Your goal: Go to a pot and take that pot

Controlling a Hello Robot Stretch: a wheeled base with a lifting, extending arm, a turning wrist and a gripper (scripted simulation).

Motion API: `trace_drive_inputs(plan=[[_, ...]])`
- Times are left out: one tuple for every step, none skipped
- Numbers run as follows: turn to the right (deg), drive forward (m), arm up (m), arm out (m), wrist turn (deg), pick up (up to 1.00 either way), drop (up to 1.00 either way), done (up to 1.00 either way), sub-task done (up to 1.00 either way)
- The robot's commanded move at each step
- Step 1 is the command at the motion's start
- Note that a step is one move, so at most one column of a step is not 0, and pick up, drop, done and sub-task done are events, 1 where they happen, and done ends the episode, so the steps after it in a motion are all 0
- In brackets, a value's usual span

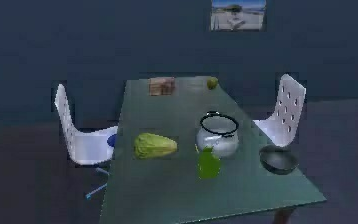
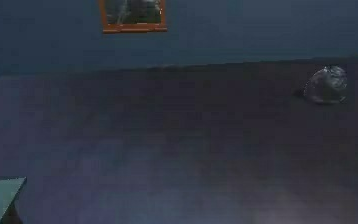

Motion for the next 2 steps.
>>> trace_drive_inputs(plan=[[-45.0,0.00,0.00,0.00,0.0,0.00,0.00,0.00,0.00],[-30.0,0.00,0.00,0.00,0.0,0.00,0.00,0.00,0.00]])
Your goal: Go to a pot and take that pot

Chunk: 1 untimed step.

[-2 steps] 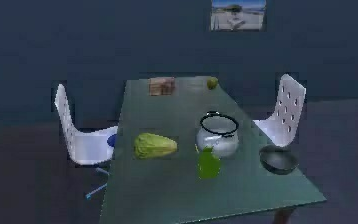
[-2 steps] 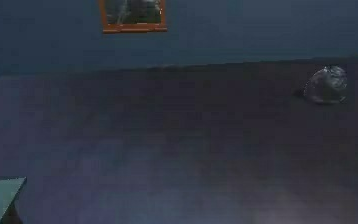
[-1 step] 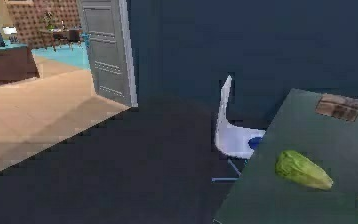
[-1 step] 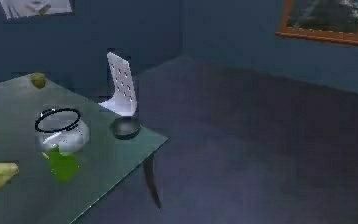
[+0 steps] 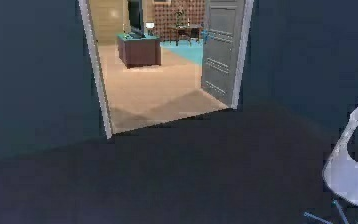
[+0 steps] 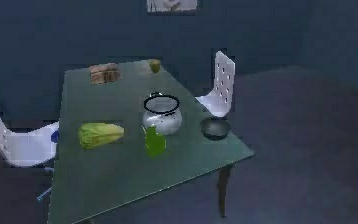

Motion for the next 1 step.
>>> trace_drive_inputs(plan=[[45.0,0.00,0.00,0.00,0.0,0.00,0.00,0.00,0.00]])
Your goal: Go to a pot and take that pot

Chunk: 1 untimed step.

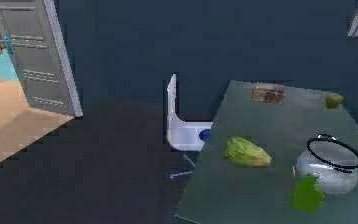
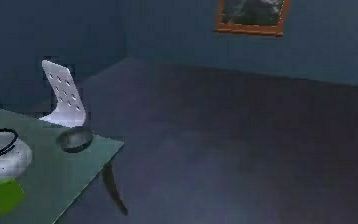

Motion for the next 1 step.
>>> trace_drive_inputs(plan=[[45.0,0.00,0.00,0.00,0.0,0.00,0.00,0.00,0.00]])
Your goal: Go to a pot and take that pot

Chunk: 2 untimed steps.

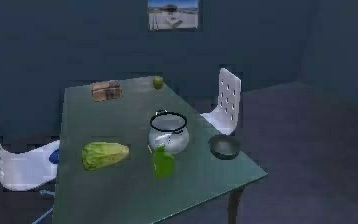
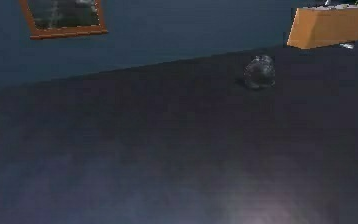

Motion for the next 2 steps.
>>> trace_drive_inputs(plan=[[27.0,0.00,0.00,0.00,0.0,0.00,0.00,0.00,0.00],[0.0,0.40,0.00,0.00,0.0,0.00,0.00,0.00,0.00]])
